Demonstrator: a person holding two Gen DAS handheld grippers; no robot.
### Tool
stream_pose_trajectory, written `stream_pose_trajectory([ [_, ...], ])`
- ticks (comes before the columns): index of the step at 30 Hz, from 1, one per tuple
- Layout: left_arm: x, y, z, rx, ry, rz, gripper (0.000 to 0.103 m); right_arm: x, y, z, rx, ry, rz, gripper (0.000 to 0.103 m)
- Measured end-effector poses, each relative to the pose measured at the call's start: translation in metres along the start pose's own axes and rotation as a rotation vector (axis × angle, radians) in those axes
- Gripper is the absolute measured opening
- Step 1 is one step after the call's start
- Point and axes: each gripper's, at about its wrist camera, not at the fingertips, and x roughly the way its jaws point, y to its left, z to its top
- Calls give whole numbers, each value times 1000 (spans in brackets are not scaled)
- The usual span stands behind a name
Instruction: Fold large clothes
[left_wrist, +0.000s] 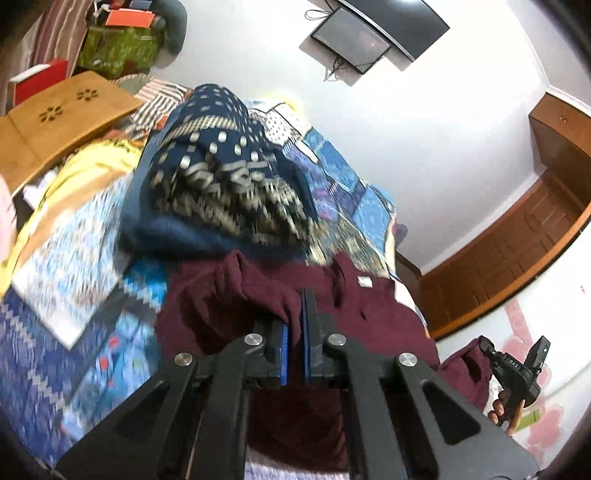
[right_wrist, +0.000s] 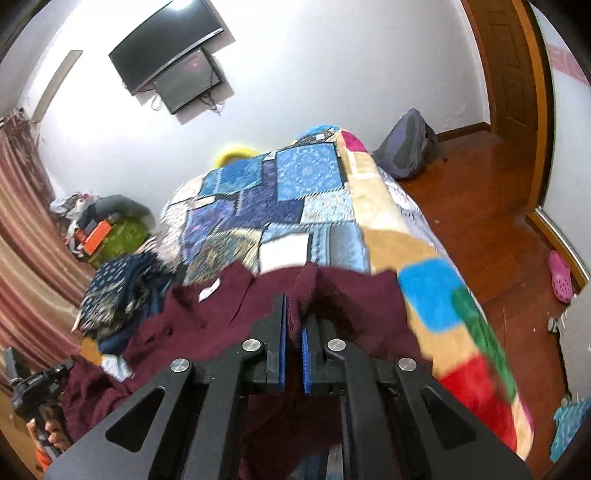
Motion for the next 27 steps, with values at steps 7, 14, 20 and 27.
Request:
stream_pose_trajectory([
  [7, 75, 36, 20, -32, 13, 162, 5, 68, -22, 25, 59, 87, -51, 5],
  [14, 121, 63, 2, -22, 140, 249, 6, 111, -44, 15, 84, 218, -110, 6],
  [20, 98, 48, 3, 28, 154, 250, 21, 98, -41, 17, 73, 245, -113, 17],
  [27, 41, 9, 4, 156, 45, 247, 42, 42, -13, 23, -31, 141, -119, 49],
])
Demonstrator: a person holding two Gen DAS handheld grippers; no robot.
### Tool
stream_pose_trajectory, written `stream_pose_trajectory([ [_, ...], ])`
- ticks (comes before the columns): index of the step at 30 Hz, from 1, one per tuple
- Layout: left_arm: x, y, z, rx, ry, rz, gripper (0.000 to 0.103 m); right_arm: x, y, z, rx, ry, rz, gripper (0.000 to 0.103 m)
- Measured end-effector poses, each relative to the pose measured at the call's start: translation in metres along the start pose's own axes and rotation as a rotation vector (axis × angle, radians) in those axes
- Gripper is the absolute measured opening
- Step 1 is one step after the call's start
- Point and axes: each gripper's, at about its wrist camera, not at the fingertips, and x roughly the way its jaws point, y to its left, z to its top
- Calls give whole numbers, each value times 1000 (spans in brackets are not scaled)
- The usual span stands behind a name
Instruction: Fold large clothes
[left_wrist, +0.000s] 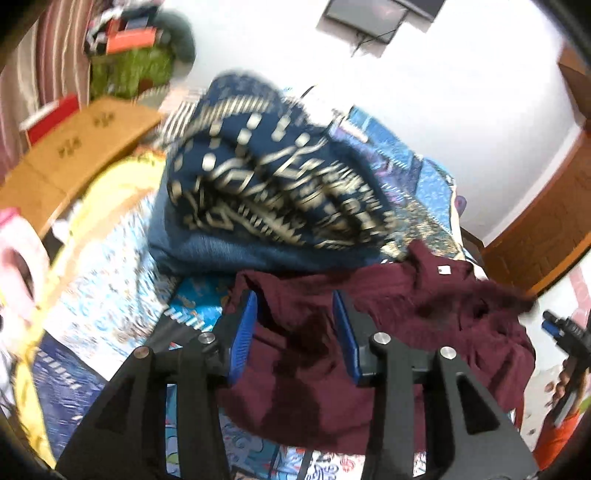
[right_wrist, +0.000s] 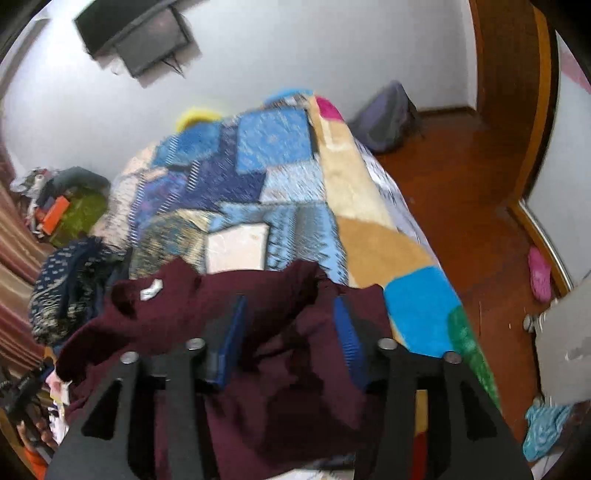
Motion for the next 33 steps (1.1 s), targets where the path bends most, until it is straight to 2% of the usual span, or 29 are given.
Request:
stream_pose_trajectory([
  [3, -20, -15, -4, 53, -19, -6, 51, -14, 17, -4, -48, -14, 17, 51],
  [6, -24, -33, -17, 104, -2, -21, 52, -19, 37, -15, -117, -9, 29, 55],
  [9, -13, -51, -32, 127, 53, -47, 52, -15, 61, -30, -205, 7, 32, 61],
  [14, 15, -74, -63, 139, 163, -92, 53, 1, 99, -59, -351, 68, 35, 62],
  [18, 40, -80, -91, 132, 230, -52, 58, 20, 112, -83, -418, 141, 19, 63],
  [20, 46, -79, -101, 123, 235, -30, 63, 29, 113, -93, -441, 148, -15, 66],
  [22, 50, -80, -112, 129, 242, -8, 66, 29, 116, -102, -480, 109, -44, 70],
  [24, 46, -81, -116, 136, 229, 8, 69, 29, 120, -109, -526, 98, -74, 80],
  [28, 38, -74, -119, 107, 236, 21, 70, 27, 126, -110, -566, 105, -96, 81],
  [33, 13, -43, -116, -9, 195, 38, 70, 13, 128, -106, -519, 104, -42, 81],
])
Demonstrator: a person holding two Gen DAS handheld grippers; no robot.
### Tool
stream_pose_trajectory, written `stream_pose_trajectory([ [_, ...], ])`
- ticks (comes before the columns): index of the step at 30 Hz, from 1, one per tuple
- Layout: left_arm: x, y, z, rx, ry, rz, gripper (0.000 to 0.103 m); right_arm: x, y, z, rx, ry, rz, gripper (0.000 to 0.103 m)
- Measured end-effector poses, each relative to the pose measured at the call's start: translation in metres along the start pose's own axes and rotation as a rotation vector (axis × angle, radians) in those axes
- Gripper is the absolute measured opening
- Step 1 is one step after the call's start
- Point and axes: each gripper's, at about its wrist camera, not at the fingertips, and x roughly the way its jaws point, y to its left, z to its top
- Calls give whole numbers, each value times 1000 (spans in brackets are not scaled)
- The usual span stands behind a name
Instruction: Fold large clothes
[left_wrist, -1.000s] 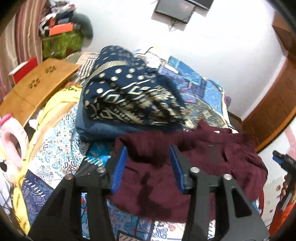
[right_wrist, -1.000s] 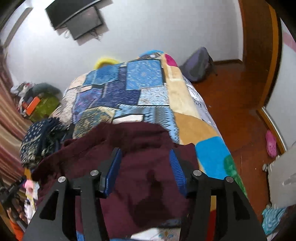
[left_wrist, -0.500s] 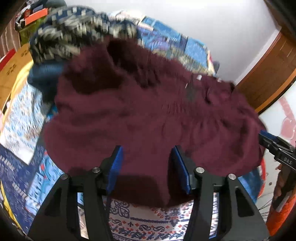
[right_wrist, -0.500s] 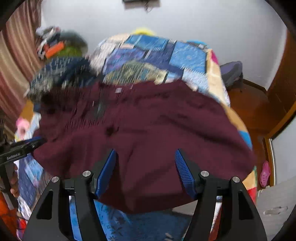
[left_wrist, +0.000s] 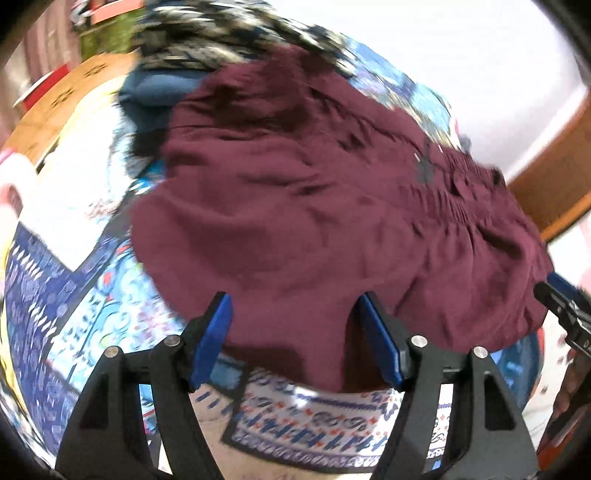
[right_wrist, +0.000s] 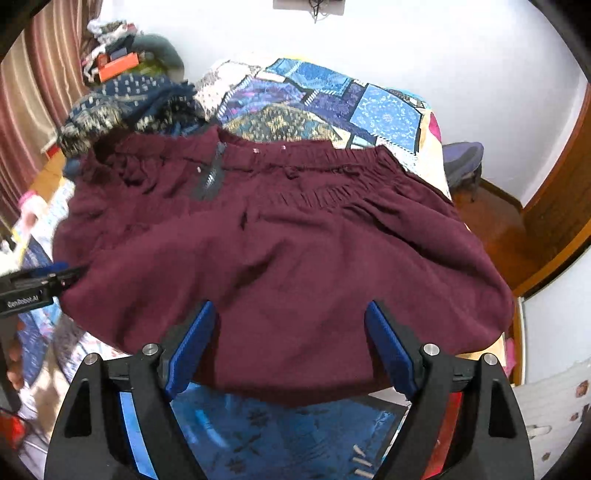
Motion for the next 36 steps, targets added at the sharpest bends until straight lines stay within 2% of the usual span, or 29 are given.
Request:
stream_pose_trajectory([
  [3, -12, 28, -1, -103, -24, -25, 70, -11, 3, 4, 12, -38, -1, 81],
  [8, -5, 75, -5, -297, 16, -68, 70, -24, 12, 14, 12, -92, -2, 81],
  [12, 19, 104, -12, -496, 71, -251, 70, -24, 17, 15, 18, -126, -4, 81],
  [14, 30, 109, -15, -556, 91, -310, 70, -21, 19, 15, 12, -114, -4, 81],
  [16, 41, 111, -15, -601, 102, -345, 70, -19, 19, 14, 12, -97, -10, 81],
  [18, 47, 111, -9, -620, 73, -351, 72, -17, 18, 12, 13, -86, -12, 81],
  [22, 61, 113, 7, -673, 28, -383, 88, -11, 12, 9, 28, -59, -13, 81],
  [28, 76, 113, 24, -756, -43, -394, 88, -3, 3, 6, 77, -22, -2, 81],
  [29, 78, 109, 26, -760, -49, -378, 86, -3, 2, 5, 83, -19, 4, 81],
  [31, 72, 101, 30, -744, -71, -332, 71, -3, -1, 5, 96, -10, 12, 81],
  [32, 70, 95, 33, -731, -81, -309, 67, -3, -2, 5, 101, -7, 14, 81],
  [34, 56, 85, 37, -684, -111, -256, 49, -4, -5, 6, 108, -2, 20, 81],
  [36, 40, 77, 41, -647, -149, -229, 41, -6, -8, 7, 116, 0, 33, 81],
])
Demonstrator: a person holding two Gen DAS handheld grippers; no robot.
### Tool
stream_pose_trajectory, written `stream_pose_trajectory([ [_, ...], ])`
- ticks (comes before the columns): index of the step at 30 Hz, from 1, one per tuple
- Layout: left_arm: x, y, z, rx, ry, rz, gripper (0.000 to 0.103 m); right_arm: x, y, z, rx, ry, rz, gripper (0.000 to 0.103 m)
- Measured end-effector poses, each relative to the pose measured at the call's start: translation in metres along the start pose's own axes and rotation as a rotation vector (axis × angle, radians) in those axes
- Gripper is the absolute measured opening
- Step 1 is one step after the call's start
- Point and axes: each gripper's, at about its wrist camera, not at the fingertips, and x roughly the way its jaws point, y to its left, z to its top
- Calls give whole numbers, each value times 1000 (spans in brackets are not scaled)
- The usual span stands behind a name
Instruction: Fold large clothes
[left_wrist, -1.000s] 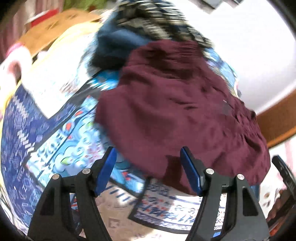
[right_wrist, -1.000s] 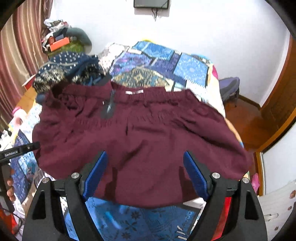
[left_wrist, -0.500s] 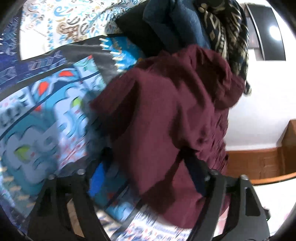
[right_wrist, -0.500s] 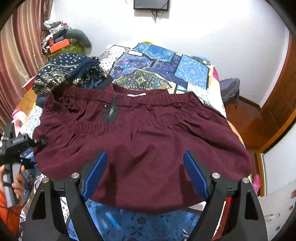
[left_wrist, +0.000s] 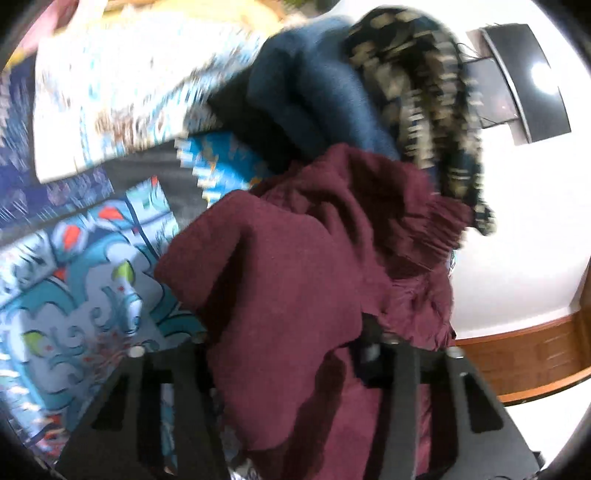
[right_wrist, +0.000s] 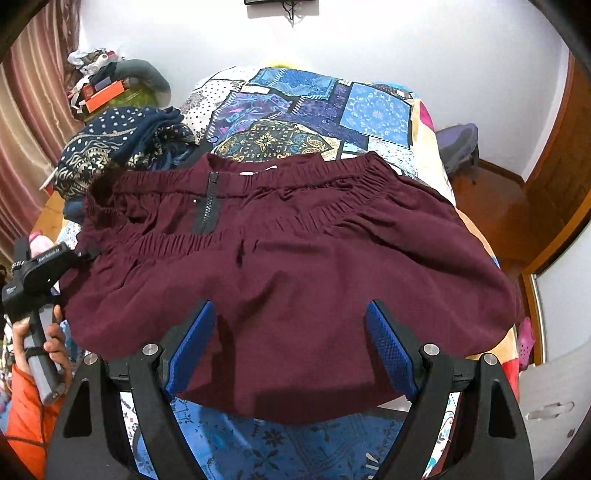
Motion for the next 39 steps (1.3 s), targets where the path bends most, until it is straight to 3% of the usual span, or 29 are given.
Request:
stream_pose_trajectory([
  [4, -36, -28, -5, 74, -69, -25, 31, -7, -2, 6, 14, 0, 39, 81],
  [12, -145, -91, -15, 249, -259, -156, 29, -22, 13, 21, 14, -22, 124, 81],
  [17, -191, -120, -14, 326, -364, -191, 29, -6, 46, 20, -19, 52, 231, 81],
  [19, -194, -131, -9, 349, -374, -174, 28, 5, 62, 16, -38, 91, 277, 81],
  [21, -188, -136, -11, 358, -365, -158, 28, 18, 82, 9, -61, 126, 305, 88],
  [25, -170, -143, -18, 378, -337, -114, 28, 43, 112, -5, -123, 179, 266, 89],
  [28, -157, -148, -33, 403, -320, -91, 28, 63, 118, -12, -139, 256, 291, 89],
  [33, -149, -177, -49, 468, -320, -92, 28, 48, 93, -5, -107, 256, 414, 87],
  [39, -123, -224, -78, 551, -286, -122, 28, 7, 29, 4, 5, 115, 345, 87],
])
